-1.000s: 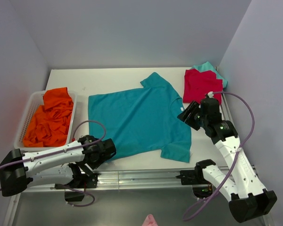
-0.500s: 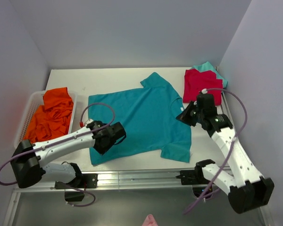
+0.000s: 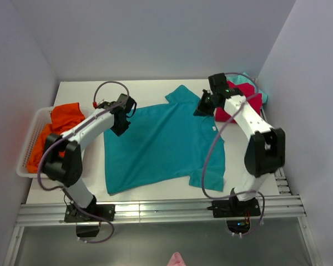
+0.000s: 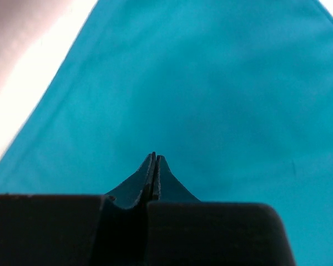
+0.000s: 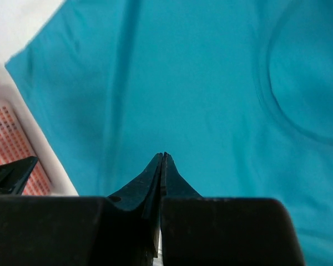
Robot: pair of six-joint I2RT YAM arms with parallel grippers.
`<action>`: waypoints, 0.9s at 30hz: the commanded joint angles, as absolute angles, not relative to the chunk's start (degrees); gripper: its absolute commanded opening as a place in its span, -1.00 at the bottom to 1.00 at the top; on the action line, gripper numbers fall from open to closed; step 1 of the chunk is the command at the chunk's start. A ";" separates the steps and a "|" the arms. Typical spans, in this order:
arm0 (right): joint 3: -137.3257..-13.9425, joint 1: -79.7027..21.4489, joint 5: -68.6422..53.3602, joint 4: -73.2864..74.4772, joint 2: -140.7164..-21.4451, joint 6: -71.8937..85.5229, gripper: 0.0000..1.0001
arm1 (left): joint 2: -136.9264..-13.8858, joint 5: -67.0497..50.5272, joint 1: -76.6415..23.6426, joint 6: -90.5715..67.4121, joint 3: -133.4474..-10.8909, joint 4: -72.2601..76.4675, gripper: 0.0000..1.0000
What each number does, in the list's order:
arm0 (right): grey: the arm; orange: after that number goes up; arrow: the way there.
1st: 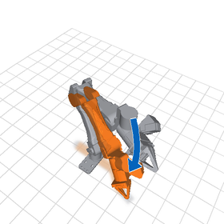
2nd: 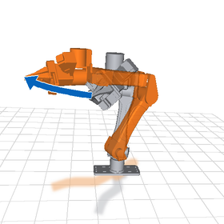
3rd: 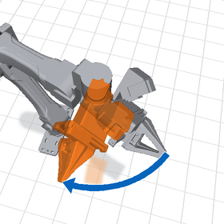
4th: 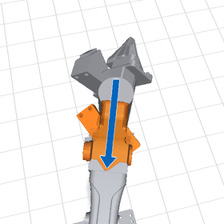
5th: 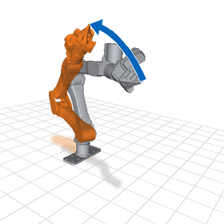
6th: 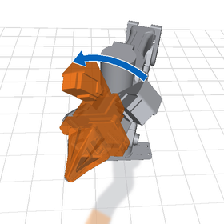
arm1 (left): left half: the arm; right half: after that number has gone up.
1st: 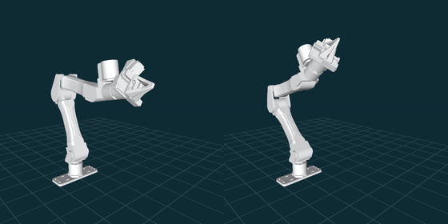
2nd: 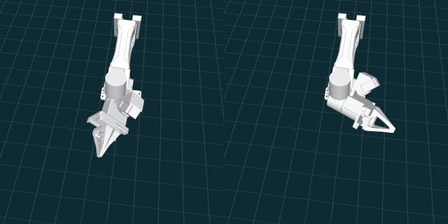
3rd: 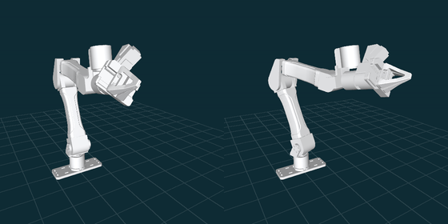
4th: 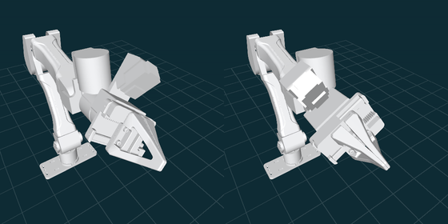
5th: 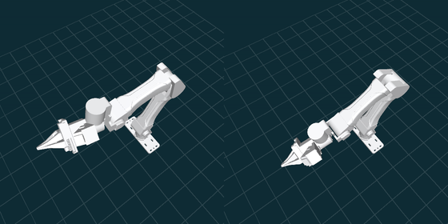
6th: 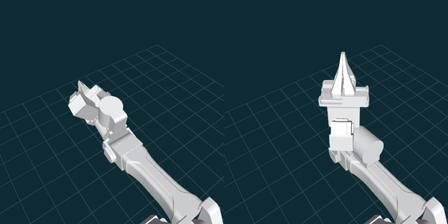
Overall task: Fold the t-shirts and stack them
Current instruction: Flatten the tshirt out
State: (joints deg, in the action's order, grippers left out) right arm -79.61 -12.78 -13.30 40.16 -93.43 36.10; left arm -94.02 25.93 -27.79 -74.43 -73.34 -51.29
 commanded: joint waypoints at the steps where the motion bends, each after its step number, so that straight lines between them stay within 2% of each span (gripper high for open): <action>1: -89.01 -13.10 -15.02 40.69 -101.58 34.19 -1.00 | -100.09 22.50 -23.48 -64.96 -78.21 -47.81 -0.99; 5: -100.70 -13.18 -16.35 43.41 -114.31 33.40 -1.00 | -108.08 21.45 -19.17 -62.41 -81.29 -46.76 -0.99; 12: -115.65 -12.83 -16.70 46.23 -126.55 33.22 -1.00 | -117.85 17.32 -12.75 -57.58 -88.13 -44.65 -0.99; 19: -117.51 -11.87 -16.88 44.21 -134.37 35.59 -1.00 | -126.72 16.87 -8.53 -54.41 -95.70 -46.14 -0.99; 27: -122.78 -8.09 -17.32 43.51 -142.03 37.00 -1.00 | -131.13 16.17 -6.50 -50.72 -101.95 -46.41 -0.99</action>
State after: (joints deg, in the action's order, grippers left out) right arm -119.63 -10.41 -18.79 44.16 -140.86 36.47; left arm -127.22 16.62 -7.42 -53.60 -100.77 -46.76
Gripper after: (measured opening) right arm 0.004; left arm 0.012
